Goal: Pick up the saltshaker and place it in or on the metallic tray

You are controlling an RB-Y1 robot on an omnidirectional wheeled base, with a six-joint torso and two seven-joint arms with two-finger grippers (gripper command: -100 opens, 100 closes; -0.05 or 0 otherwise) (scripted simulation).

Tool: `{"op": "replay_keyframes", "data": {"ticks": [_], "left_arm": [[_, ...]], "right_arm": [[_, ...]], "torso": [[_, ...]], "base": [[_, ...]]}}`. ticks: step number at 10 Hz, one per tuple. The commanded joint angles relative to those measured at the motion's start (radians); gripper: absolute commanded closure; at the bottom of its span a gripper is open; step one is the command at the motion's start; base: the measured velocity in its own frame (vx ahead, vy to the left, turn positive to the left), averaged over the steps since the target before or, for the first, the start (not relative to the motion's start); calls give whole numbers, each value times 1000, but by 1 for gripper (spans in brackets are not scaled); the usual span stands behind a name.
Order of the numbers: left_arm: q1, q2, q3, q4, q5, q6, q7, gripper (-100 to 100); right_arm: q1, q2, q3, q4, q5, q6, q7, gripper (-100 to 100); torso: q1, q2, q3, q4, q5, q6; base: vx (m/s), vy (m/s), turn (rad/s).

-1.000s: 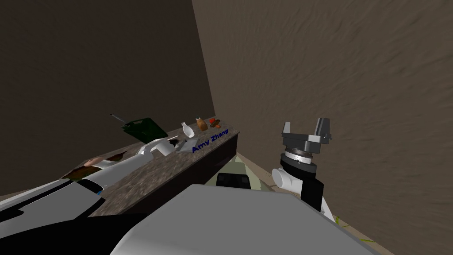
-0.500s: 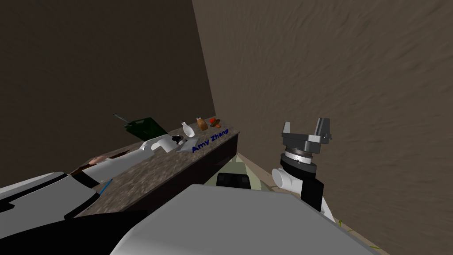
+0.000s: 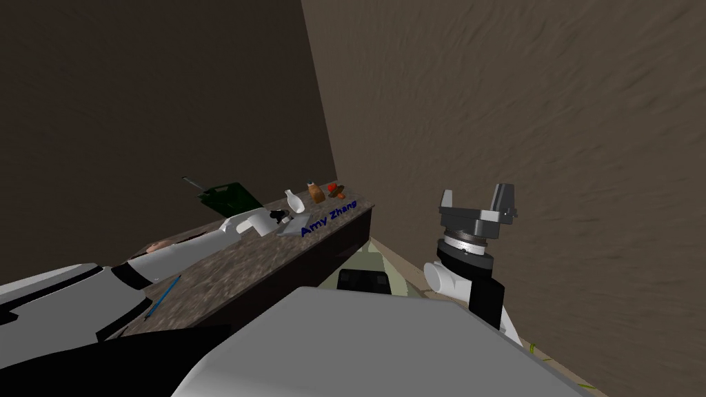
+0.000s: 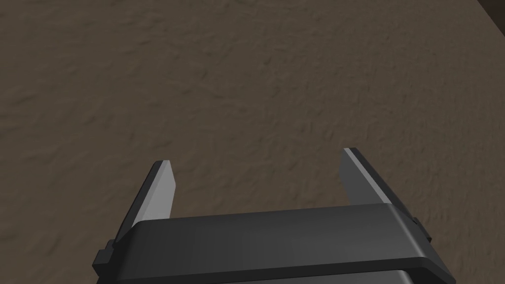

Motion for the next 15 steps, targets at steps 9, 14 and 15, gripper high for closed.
{"op": "replay_keyframes", "data": {"ticks": [9,14,15], "left_arm": [[-32,94,-5,-113,75,66,23,-100],[-48,144,-9,-176,111,103,39,-100],[-48,146,-9,-179,113,105,40,0]], "right_arm": [[0,0,0,0,0,0,0,0],[0,0,0,0,0,0,0,0],[0,0,0,0,0,0,0,0]], "torso": [[2,-1,-1,0,0,0],[1,-1,-1,0,0,0],[1,-1,0,0,0,0]], "base": [[7,14,8],[11,21,9],[0,0,0]]}}
